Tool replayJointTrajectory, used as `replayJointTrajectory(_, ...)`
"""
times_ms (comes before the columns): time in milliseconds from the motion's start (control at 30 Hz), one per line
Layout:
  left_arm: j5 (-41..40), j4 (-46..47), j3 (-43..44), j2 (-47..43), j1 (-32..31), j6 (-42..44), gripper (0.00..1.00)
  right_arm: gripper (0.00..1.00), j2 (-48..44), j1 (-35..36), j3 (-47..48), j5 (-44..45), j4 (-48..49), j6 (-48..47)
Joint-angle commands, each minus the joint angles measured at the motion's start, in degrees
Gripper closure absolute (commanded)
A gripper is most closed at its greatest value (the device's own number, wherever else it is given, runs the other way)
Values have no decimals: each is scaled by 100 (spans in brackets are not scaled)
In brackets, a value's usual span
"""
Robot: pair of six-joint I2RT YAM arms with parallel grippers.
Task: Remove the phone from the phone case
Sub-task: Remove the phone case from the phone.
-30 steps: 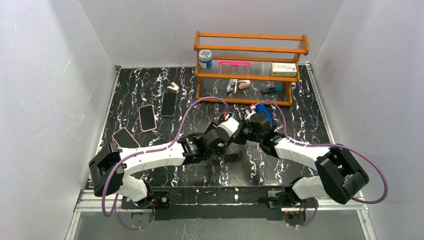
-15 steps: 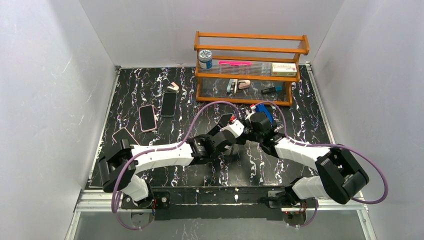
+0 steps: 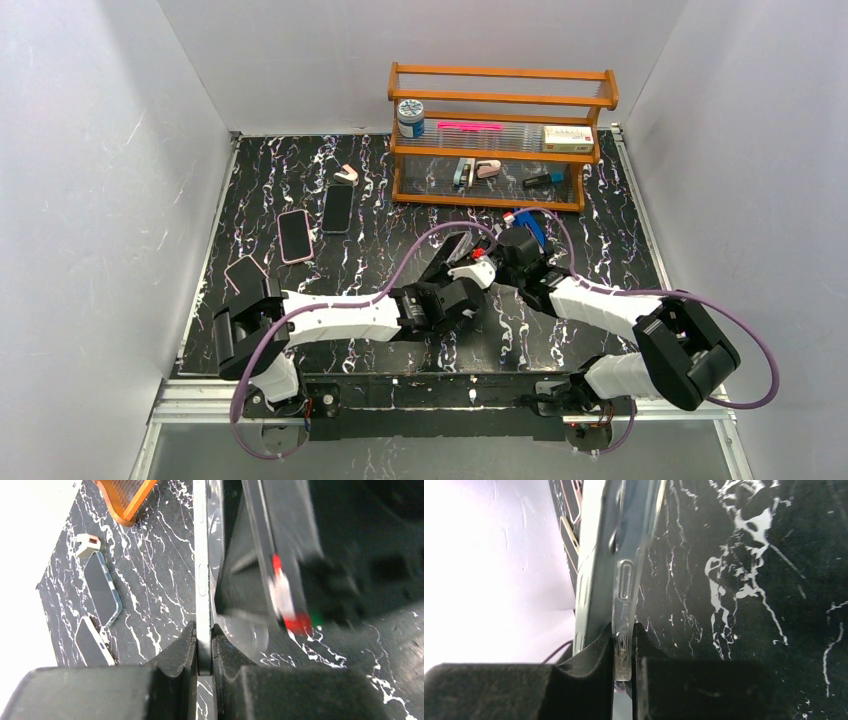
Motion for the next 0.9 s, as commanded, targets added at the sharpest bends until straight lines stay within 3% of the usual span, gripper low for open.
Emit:
replayJointTrajectory(0, -321, -132, -138, -480, -445, -511, 100, 99, -128, -31, 170, 741, 453, 140)
replayJointTrajectory(300, -484, -1144, -324, -1154, -584, -1554, 100, 99, 379, -882, 459, 754, 274, -620)
replayJointTrajectory(467, -885, -1664, -375, -1389, -482, -1876, 100, 99, 562, -1555, 561, 80, -83, -1397)
replayJointTrajectory(667, -482, -1661, -233, -989, 439, -1775, 100, 99, 806, -1617, 579, -701, -477, -2092)
replayJointTrajectory(867, -252, -1299, 224, -53, 849, -1398, 100, 99, 1228, -1642, 859, -1250, -845, -2733)
